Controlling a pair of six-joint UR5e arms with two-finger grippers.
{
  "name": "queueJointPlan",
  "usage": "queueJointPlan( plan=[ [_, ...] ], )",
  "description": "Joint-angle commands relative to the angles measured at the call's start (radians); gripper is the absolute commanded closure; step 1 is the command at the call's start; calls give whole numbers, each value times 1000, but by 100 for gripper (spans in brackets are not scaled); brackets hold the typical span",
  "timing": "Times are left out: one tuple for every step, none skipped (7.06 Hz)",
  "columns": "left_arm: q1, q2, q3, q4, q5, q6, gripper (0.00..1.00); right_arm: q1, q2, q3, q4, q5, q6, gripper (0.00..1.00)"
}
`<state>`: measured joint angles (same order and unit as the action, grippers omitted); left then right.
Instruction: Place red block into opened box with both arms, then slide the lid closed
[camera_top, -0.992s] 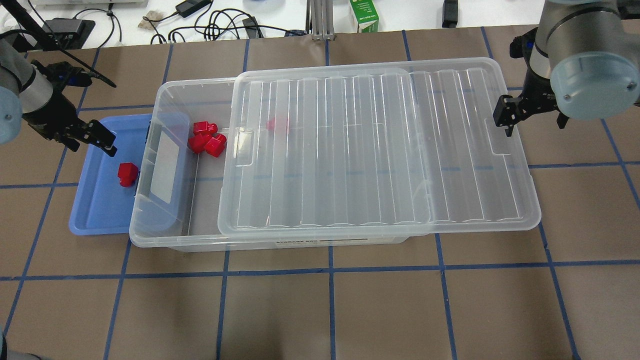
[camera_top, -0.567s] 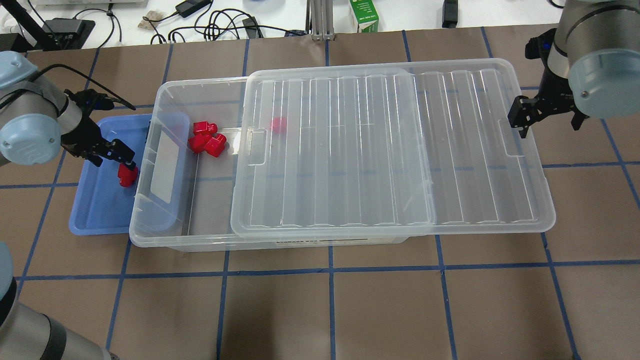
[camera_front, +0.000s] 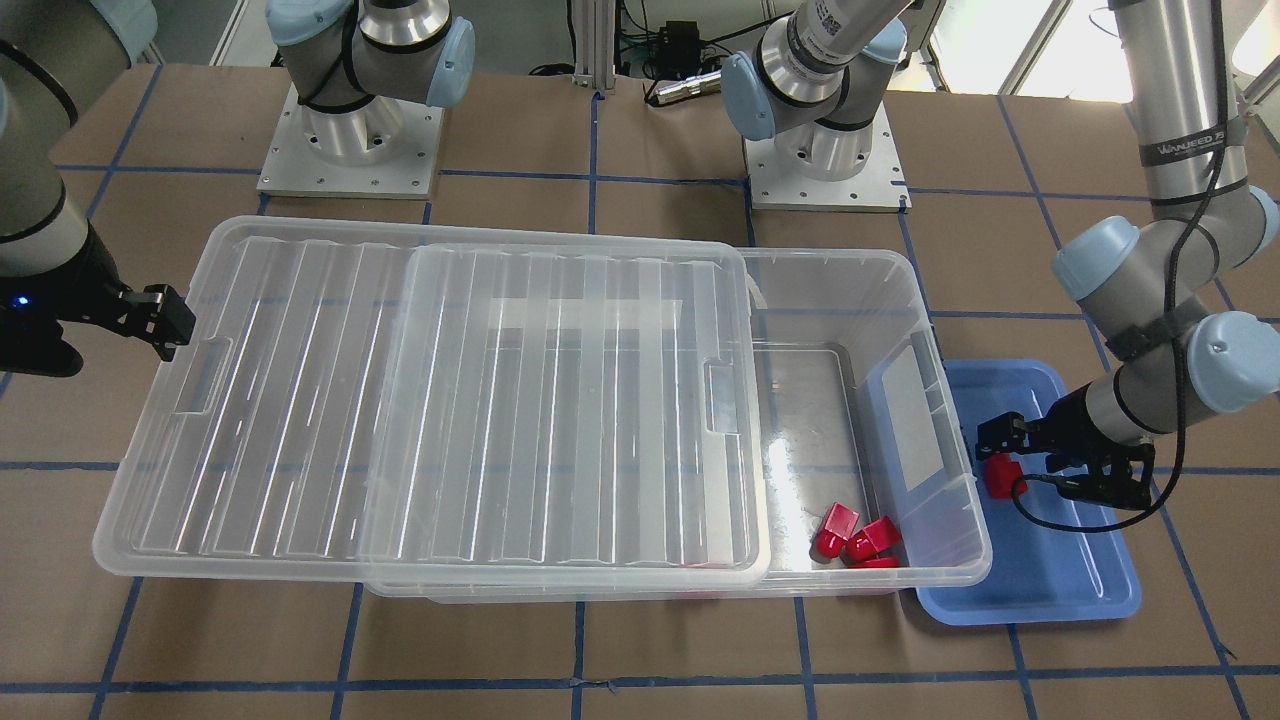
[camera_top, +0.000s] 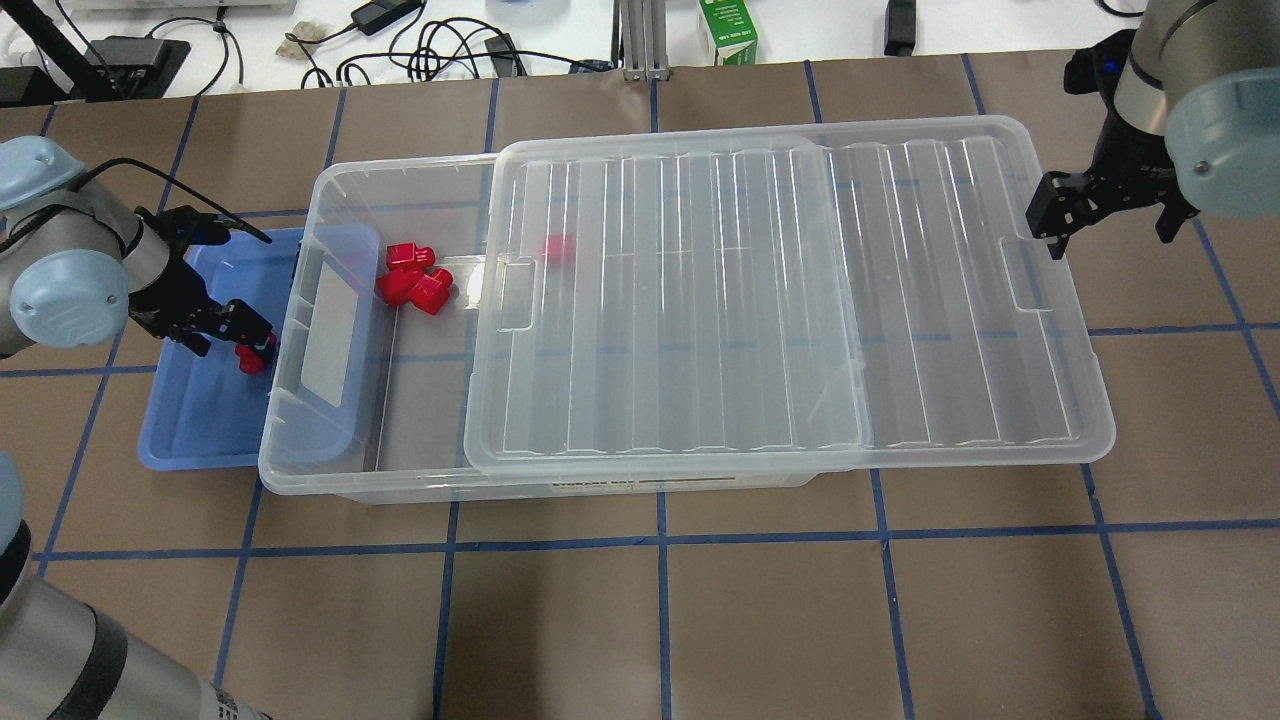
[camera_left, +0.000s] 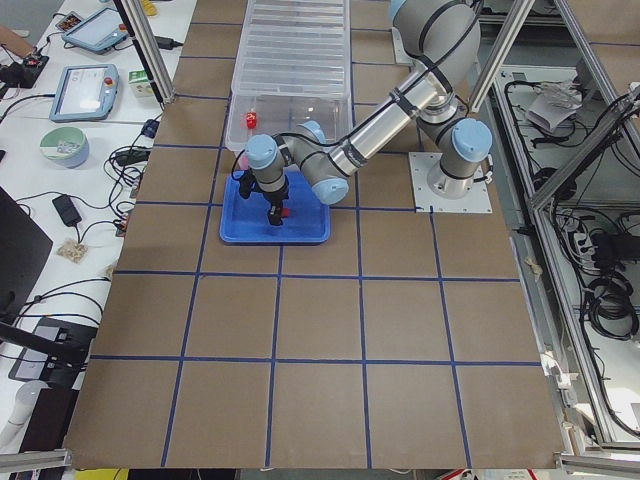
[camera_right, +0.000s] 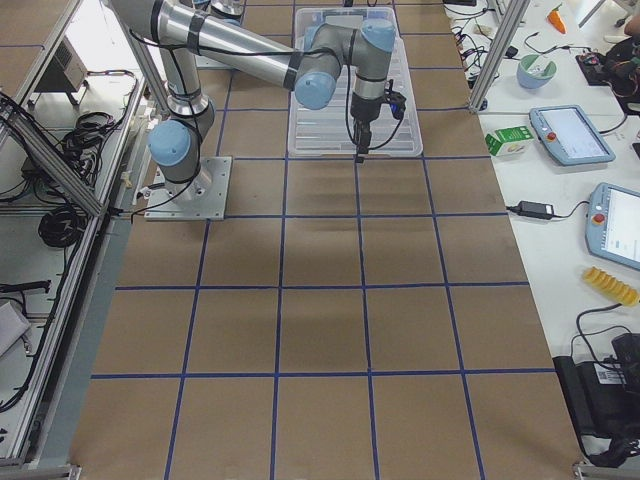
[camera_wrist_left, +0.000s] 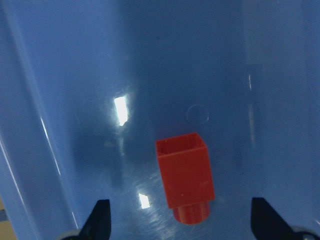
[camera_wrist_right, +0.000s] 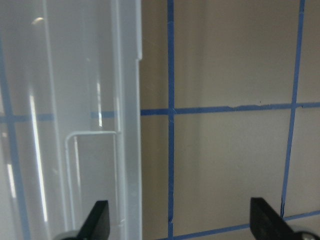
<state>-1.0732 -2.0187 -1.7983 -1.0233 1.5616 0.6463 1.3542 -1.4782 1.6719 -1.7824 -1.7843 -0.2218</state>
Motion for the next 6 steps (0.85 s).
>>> queueJointPlan(
  plan=[
    [1, -3, -4, 31, 1, -16, 38, 102, -92, -73, 92, 182, 63, 0],
    [1, -9, -6, 34, 2, -16, 73, 158, -99, -86, 90, 230, 132, 0],
    [-1, -6, 2, 37, 9, -14, 100, 180, -97, -84, 81, 253, 168, 0],
    [-1, -3, 5, 38, 2, -13, 100, 183, -96, -87, 83, 264, 220, 0],
    [-1, 14, 14, 38, 2, -16, 100, 186, -94, -98, 81, 263, 242, 0],
    [-16, 30, 60, 34, 14, -14, 100, 203, -84, -121, 90, 254, 245, 0]
  ],
)
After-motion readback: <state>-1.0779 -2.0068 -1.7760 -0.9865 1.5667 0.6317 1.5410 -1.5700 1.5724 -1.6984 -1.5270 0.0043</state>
